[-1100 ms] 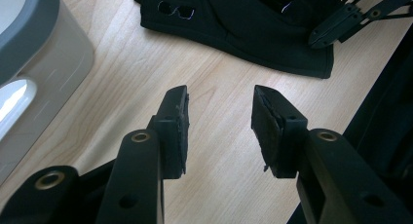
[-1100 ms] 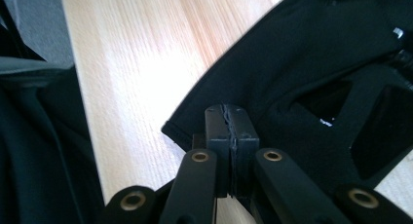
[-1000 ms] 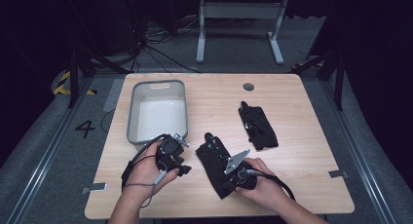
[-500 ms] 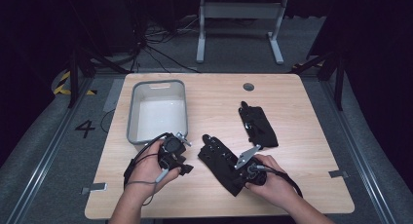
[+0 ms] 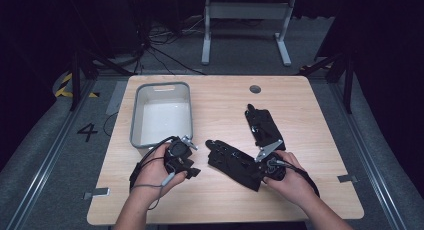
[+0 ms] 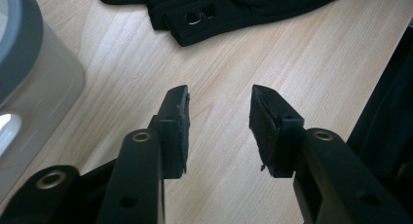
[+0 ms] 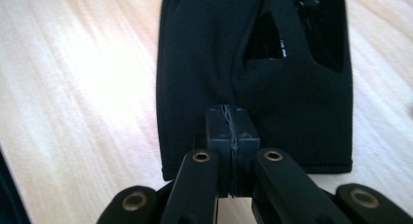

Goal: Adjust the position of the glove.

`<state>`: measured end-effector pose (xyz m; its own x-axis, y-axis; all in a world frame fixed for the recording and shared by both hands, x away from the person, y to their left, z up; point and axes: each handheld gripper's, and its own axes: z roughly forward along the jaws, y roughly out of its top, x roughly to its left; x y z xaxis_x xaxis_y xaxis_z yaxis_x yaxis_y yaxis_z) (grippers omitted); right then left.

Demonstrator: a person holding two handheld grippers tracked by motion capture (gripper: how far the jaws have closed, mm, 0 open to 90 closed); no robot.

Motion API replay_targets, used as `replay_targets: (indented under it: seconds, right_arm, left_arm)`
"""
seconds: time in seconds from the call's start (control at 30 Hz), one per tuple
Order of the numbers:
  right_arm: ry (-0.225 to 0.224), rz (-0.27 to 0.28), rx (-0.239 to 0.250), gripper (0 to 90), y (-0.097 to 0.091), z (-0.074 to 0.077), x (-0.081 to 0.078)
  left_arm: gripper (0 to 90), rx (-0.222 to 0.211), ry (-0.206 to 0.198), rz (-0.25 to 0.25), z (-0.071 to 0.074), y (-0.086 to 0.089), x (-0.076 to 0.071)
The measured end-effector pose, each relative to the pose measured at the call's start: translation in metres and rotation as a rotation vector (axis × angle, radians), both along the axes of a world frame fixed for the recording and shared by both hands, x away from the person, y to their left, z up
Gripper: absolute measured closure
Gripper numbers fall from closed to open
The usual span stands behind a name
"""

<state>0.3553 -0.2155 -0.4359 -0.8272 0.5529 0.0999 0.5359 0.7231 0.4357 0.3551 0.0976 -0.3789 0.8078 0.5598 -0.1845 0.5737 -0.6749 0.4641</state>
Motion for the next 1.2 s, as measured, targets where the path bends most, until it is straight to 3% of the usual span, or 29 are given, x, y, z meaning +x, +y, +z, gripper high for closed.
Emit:
replay_targets:
  seconds: [0.2,0.23,0.33,0.4,0.6,0.9,1.2]
  right_arm:
    - [-0.013,-0.034,-0.001,90.0,-0.007,0.000,0.006]
    - [-0.025,-0.047,-0.002,90.0,-0.009,0.000,0.007]
    - [-0.031,-0.051,0.004,90.0,-0.011,0.001,0.007]
    - [-0.017,-0.048,0.054,90.0,-0.013,0.003,0.007]
    - [-0.047,-0.066,0.076,90.0,-0.019,0.014,-0.001]
    - [-0.053,-0.116,0.073,90.0,-0.038,0.015,-0.011]
    - [-0.050,-0.164,0.086,90.0,-0.052,0.014,-0.015]
  left_arm:
    - [64.8,0.011,0.007,-0.026,-0.007,-0.010,0.001]
    - [70.9,0.012,0.026,-0.026,-0.009,-0.014,0.003]
    - [79.8,-0.001,0.018,-0.026,-0.012,-0.018,0.004]
    - [89.0,-0.033,0.022,-0.022,-0.016,-0.022,0.007]
    - [89.9,-0.063,0.025,-0.007,-0.027,-0.037,0.019]
    - [89.8,-0.102,-0.004,0.038,-0.038,-0.053,0.041]
    - [89.8,-0.018,-0.018,0.031,-0.058,-0.072,0.053]
